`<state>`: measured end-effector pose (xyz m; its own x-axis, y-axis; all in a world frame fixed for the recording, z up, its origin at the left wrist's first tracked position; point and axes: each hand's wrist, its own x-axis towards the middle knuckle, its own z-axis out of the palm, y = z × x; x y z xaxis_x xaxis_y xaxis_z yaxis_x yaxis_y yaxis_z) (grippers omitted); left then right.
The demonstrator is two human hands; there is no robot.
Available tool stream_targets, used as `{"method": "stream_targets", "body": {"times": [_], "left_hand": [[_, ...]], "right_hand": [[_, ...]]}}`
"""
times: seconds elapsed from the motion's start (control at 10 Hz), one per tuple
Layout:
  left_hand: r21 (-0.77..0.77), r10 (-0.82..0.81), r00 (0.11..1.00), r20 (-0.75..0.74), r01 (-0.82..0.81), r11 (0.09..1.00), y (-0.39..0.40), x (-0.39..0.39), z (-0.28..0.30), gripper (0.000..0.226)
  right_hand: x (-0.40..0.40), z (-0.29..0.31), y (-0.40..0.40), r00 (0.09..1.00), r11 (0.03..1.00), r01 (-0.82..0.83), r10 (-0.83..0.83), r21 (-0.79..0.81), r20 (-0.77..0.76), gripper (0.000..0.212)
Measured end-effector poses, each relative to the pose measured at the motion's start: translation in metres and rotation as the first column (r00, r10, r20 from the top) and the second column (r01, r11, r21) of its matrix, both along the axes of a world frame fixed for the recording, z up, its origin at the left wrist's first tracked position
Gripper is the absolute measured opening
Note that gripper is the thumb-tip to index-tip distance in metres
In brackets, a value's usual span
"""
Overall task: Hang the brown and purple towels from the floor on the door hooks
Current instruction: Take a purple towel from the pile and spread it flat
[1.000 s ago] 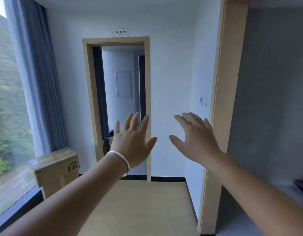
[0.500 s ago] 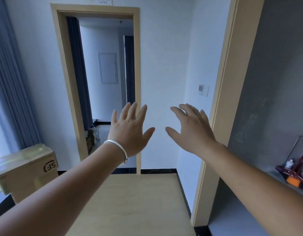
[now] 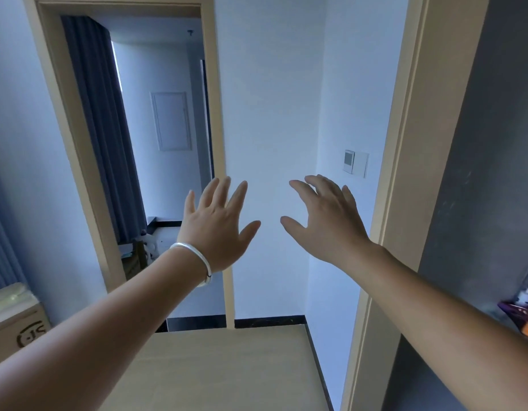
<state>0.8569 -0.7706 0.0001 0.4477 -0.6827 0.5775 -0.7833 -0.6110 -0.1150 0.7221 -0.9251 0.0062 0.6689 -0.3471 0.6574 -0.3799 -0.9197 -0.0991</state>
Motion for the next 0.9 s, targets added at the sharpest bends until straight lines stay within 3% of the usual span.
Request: {"method": "stream_targets", "body": {"times": [0.5,0.9], "left_hand": [[-0.02,-0.043,0.999,-0.031,0.042,0.999,-0.153,0.121,-0.012,0.074],[-0.084,-0.045,0.999,-0.025,0.043,0.996,-0.255,0.32,-0.005,0.075]], "right_hand": [[0.117,-0.011,-0.15,0.999,0.999,0.029,-0.029,0.019,-0.02,0.064],[0.307,0.005,-0.241,0.997,0.999,0.044,-0.046,-0.031,-0.061,0.065]]}}
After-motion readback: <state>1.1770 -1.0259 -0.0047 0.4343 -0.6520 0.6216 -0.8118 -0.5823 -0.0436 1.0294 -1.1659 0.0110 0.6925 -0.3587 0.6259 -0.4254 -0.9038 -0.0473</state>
